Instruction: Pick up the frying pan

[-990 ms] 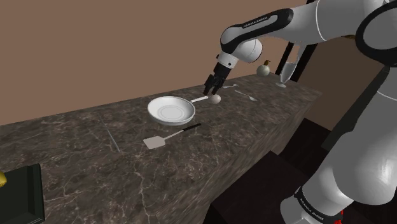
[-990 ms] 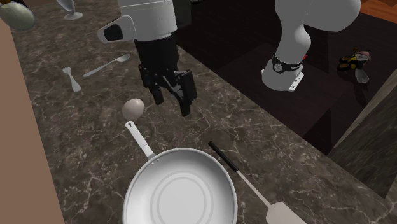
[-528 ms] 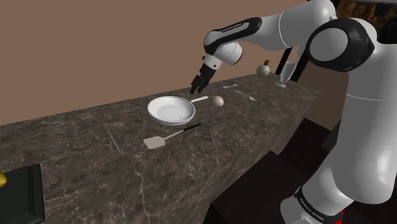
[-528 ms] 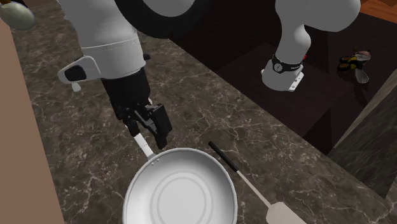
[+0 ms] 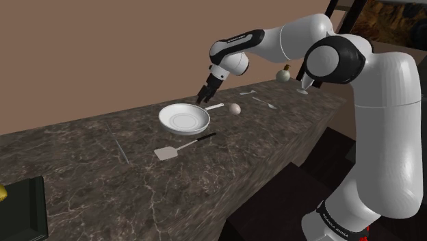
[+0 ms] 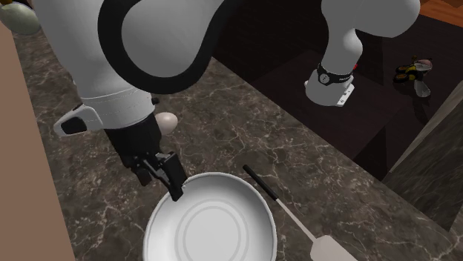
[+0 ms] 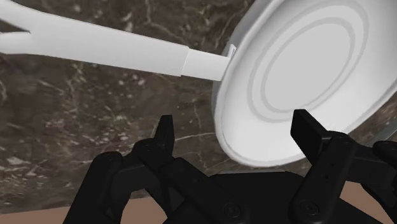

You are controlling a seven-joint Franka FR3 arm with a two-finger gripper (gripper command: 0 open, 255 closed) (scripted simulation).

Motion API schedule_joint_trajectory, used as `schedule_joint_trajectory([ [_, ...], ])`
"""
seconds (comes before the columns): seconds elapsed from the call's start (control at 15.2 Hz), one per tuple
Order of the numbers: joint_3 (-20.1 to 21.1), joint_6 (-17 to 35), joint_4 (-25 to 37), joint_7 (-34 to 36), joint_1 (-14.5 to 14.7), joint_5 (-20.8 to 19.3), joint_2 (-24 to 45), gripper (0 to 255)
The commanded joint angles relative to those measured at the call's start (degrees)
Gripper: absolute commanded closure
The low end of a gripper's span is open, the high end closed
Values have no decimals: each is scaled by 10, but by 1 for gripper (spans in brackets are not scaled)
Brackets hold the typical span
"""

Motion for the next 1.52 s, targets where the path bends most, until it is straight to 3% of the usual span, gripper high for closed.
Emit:
schedule_joint_trajectory([
  [0.0, 2, 9, 1, -5, -1, 4, 11, 0],
  [0.2, 4, 17, -1, -10, -1, 8, 17, 0],
  [0.26, 4, 19, -4, -10, 0, 8, 15, 255],
  [0.86, 4, 17, -1, -10, -1, 8, 17, 255],
  [1.45, -4, -28, 19, 17, 1, -11, -14, 255],
])
